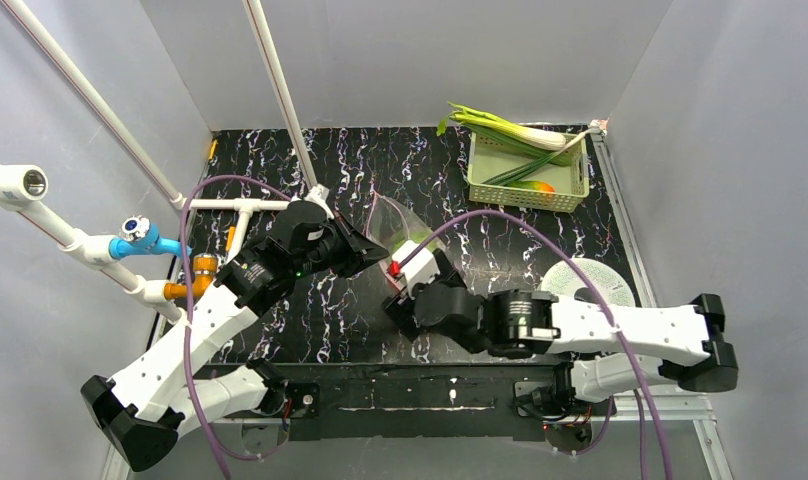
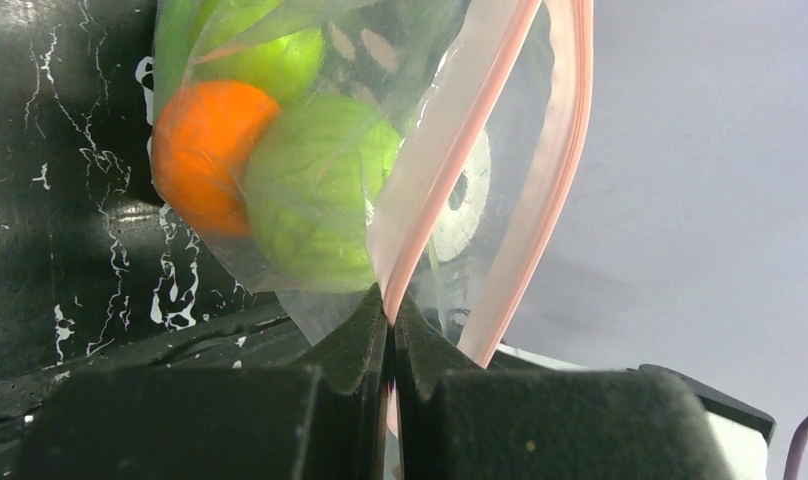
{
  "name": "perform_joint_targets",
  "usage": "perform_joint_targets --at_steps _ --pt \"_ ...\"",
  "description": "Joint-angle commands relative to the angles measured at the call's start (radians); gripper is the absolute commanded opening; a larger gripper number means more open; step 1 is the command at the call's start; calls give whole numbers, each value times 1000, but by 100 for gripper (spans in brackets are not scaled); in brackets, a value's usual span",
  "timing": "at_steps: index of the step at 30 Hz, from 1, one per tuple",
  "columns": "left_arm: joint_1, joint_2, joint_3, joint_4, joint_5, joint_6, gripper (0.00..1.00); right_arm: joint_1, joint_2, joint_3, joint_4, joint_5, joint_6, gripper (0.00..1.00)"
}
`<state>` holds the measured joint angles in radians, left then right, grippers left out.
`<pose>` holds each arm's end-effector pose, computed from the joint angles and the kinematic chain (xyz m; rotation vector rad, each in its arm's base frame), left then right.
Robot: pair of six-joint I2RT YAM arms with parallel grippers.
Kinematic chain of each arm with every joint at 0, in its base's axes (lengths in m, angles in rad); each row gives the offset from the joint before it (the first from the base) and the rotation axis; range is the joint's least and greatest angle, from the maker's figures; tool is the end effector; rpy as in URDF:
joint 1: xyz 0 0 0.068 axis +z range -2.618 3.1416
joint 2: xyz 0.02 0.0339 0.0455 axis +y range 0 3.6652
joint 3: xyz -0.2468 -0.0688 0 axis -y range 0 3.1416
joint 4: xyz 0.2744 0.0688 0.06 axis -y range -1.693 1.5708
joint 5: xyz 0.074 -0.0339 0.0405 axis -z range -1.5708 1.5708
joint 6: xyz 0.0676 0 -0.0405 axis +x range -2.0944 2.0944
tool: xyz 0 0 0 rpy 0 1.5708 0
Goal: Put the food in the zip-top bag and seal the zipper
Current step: Zip the zipper food storage bag at the center of the board.
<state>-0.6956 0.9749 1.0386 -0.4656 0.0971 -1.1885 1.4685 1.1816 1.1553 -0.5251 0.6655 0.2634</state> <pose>0.2119 -0.1854 0.3398 -0.4726 2.1711 -1.2517 0.0732 0.3047 0.3280 -0.8076 1.8494 0.3999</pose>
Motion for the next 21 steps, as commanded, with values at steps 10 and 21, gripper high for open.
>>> perform_joint_targets --at_steps 10,21 --pt "2 -9 64 -102 -165 -36 0 76 99 66 94 500 -80 24" --pt "2 -99 123 -105 -305 282 22 -12 -180 -179 468 48 -373 1"
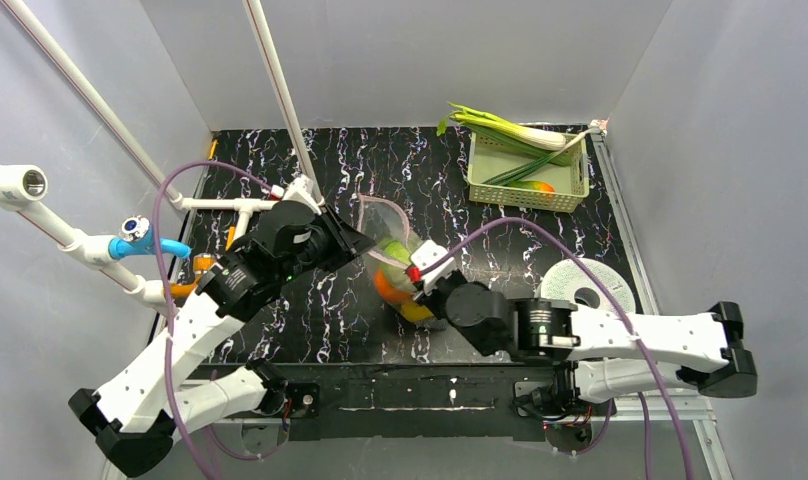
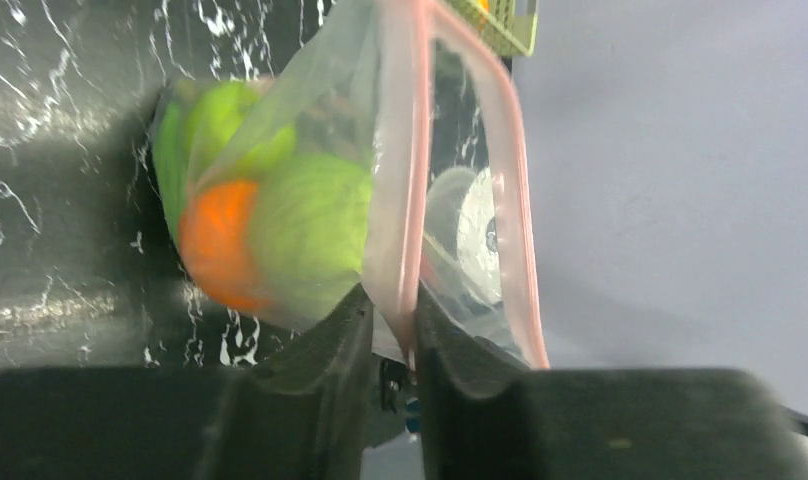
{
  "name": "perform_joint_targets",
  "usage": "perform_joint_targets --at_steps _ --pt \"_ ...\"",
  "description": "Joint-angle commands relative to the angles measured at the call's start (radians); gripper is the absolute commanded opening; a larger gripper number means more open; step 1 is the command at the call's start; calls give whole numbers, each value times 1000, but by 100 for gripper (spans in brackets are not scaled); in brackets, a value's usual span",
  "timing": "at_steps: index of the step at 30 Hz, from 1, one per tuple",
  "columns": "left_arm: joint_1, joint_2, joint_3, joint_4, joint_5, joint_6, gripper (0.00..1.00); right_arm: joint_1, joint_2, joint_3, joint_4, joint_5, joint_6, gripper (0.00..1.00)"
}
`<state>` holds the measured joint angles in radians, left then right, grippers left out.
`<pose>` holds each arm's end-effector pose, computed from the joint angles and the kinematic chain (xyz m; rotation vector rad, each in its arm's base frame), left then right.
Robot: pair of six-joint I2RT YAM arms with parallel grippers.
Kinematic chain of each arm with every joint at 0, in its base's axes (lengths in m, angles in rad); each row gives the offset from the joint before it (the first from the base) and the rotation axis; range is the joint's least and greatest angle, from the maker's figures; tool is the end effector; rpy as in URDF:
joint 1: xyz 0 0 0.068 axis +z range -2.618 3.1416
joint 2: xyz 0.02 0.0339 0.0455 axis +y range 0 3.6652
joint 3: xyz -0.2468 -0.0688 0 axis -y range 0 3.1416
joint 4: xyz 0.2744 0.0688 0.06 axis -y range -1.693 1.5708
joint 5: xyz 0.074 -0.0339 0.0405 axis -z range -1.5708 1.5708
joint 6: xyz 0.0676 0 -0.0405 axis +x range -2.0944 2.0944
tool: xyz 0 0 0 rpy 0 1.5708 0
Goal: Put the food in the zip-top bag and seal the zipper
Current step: Zip the zipper food storage bag at the center of the board.
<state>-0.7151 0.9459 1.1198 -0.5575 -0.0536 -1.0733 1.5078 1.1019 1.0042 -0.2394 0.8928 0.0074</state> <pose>0.2038 -0.1722 0.3673 -0.4171 2.0877 -1.0842 0.0713 0.2934 0.3281 -0.7331 1.6285 0.2361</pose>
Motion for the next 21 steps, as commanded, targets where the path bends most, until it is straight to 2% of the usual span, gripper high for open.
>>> perform_joint_targets --at_steps 1,4,7,11,14,21 --pt "20 -83 48 -7 -148 211 28 -78 -106 -31 183 -239 -120 1" --pt "20 -114 59 28 -84 353 50 -196 -121 -47 171 -470 -122 1" --pt "20 -143 69 57 14 515 64 -263 -144 -63 164 -599 -148 1" --pt "20 -162 52 139 314 770 83 -297 -165 -66 136 -667 -202 1" --pt "21 -140 37 194 532 934 90 -351 -184 -63 118 -761 -193 1" --pt "21 -10 64 249 729 1259 93 -484 -163 5 49 -997 -168 1"
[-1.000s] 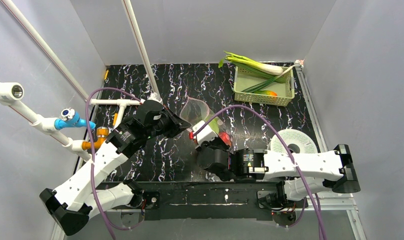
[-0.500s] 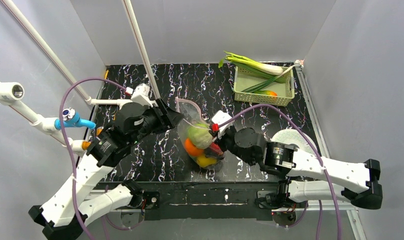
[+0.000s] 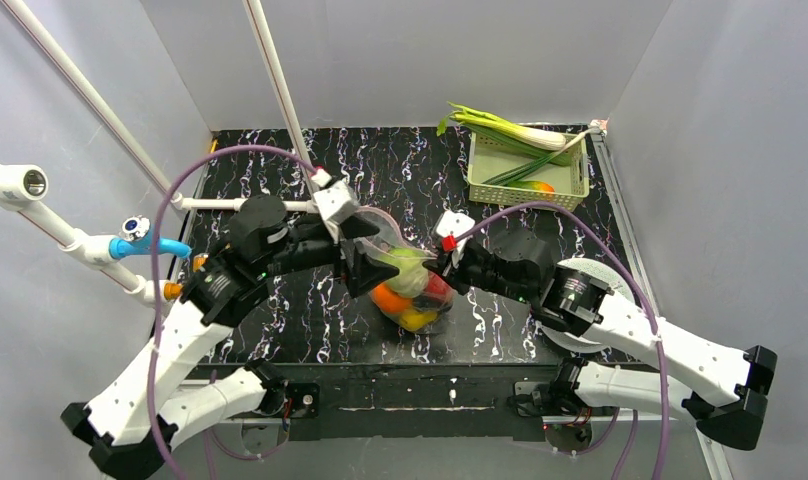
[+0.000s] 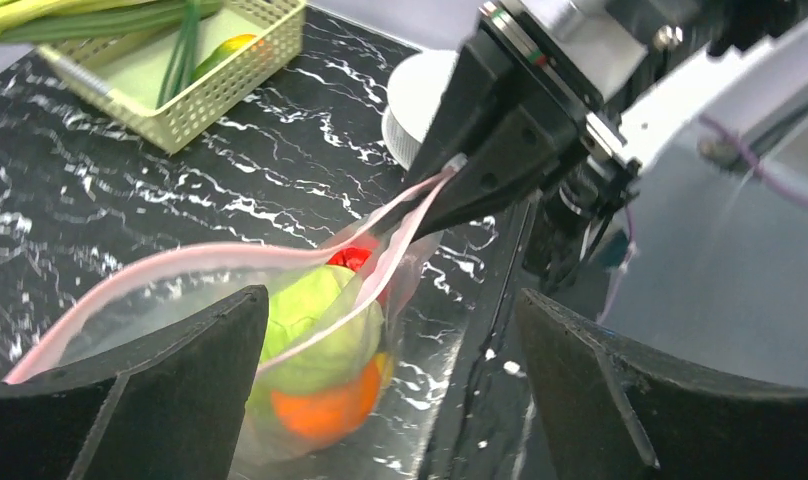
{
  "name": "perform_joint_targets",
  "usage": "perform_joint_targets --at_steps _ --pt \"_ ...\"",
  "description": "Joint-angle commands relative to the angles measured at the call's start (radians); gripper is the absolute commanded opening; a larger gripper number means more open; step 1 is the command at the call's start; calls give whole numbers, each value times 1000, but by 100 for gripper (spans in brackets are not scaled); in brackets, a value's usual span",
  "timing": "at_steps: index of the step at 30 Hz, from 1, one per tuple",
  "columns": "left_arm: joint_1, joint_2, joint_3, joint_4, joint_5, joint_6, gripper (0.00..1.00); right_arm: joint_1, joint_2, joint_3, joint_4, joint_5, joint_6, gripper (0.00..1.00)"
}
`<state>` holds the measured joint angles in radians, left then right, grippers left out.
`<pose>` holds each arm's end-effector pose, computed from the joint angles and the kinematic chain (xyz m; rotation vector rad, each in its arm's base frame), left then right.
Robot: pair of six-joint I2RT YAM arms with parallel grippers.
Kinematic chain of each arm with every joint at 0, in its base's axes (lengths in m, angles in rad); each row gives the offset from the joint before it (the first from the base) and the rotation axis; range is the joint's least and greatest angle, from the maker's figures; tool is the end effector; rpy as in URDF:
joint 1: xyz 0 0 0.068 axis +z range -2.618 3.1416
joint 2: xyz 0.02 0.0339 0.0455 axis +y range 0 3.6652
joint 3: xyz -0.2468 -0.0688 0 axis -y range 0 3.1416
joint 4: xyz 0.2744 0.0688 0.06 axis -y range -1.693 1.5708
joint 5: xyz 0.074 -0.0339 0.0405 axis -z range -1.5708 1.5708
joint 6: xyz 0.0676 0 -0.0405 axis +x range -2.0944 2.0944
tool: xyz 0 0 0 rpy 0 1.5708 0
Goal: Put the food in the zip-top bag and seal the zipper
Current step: Zip the zipper food storage bag at the center of the board.
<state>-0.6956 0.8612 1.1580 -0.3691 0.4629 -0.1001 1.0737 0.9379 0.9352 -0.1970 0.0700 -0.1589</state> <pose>0.1635 -0.1758 0.4286 0.8498 1.5067 -0.9761 0.1411 0.2502 0.3437 -1.0031 1.5057 0.5964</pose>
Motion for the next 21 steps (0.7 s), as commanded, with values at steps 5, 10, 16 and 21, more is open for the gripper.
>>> perform_joint_targets --at_steps 5,10,16,21 --pt "1 137 2 190 208 371 93 -112 39 119 -15 -283 -1 1" --pt "0 195 -64 328 186 329 94 -156 57 141 -36 -382 16 1" --pt "-1 204 -194 533 183 265 98 -200 65 147 -98 -430 32 1" --pt "0 239 -210 481 209 314 93 -225 65 152 -120 -450 52 1"
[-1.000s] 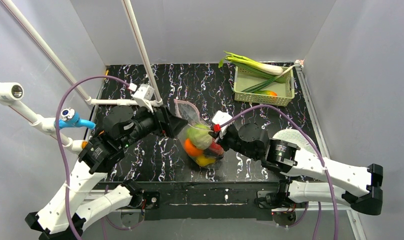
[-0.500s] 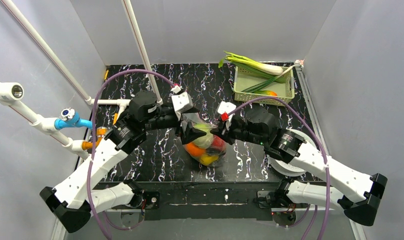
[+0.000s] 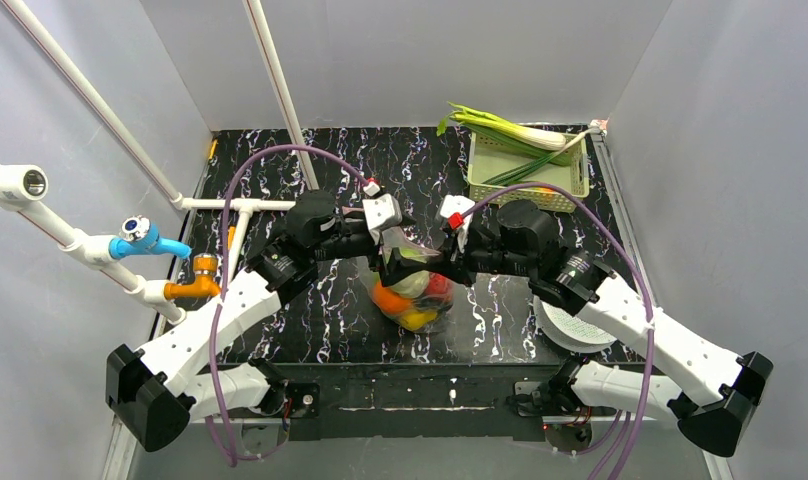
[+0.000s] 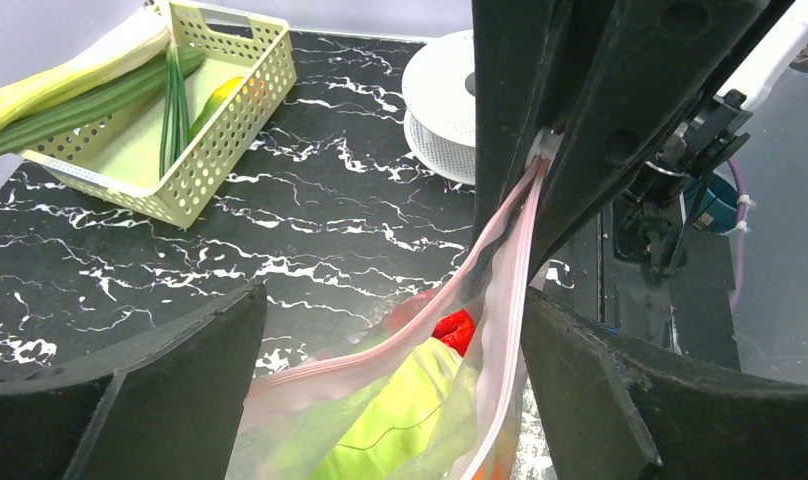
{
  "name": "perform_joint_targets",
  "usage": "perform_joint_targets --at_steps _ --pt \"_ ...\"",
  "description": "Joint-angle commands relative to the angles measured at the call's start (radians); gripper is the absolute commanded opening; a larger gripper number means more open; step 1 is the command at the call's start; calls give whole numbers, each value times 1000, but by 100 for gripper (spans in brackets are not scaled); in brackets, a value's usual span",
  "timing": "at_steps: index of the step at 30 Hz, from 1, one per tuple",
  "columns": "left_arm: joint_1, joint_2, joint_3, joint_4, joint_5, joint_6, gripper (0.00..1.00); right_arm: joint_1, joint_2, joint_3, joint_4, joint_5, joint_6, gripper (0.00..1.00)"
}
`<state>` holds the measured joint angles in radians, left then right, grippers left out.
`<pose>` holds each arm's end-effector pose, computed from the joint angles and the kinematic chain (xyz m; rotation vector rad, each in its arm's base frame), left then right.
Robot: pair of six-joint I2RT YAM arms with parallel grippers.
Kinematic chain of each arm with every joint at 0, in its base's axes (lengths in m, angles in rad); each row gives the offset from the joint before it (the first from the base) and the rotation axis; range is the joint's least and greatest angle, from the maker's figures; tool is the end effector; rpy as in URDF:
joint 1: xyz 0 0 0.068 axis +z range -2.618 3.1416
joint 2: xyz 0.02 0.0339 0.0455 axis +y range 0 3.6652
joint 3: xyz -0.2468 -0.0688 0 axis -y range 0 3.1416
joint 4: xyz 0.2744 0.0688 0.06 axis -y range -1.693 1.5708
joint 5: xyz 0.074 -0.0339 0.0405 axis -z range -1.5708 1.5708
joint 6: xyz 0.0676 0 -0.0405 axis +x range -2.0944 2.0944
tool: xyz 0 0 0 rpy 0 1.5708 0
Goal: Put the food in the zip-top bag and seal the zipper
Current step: Zip the zipper food storage bag at the center of the board.
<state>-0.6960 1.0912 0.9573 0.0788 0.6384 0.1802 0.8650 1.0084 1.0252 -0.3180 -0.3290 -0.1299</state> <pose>0.2153 -0.2323 0.3482 1.1438 1.2495 -0.9069 0.1738 0.2376 0.3460 -1.1238 1.5771 0.8065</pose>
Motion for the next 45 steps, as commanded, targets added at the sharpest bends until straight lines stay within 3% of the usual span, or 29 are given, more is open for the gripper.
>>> perform_joint_targets --at_steps 1,7,14,16,17,19,21,26,28,31,33,34,36,45 --pt "0 10 -13 19 32 41 92 -20 -5 67 -6 -51 25 1" --pt "0 -33 -43 4 8 57 70 -41 -8 100 -48 -54 29 1" --pt "-1 -75 -43 -28 -81 88 35 -53 7 145 -102 -20 28 1" --pt "-4 -79 -40 -33 -86 88 21 -53 -14 130 -70 26 59 1" --pt "-5 -81 -36 -40 -91 87 12 -54 -30 113 -38 47 78 10" --pt "-6 -87 -30 -45 -107 83 0 -55 -63 68 20 43 114 38" --pt "-6 -94 -33 -39 -128 73 0 -54 -71 48 33 50 142 47" --pt "-9 -120 -43 -1 -195 37 0 -58 -95 -48 129 118 287 51" --pt "-12 -131 -47 7 -215 33 0 -59 -121 -115 210 102 347 50" --pt "-20 -140 -50 -4 -214 54 0 -61 -157 -227 397 56 463 33" --pt "-31 -143 -48 -16 -208 66 0 -61 -171 -295 519 41 524 35" --pt "-37 -144 -49 -20 -206 75 0 -61 -170 -309 561 44 536 41" --pt "-44 -150 -48 -28 -207 84 0 -61 -159 -305 555 74 521 47" --pt "-72 -169 -54 -39 -239 110 0 -80 -176 -276 503 131 444 44"
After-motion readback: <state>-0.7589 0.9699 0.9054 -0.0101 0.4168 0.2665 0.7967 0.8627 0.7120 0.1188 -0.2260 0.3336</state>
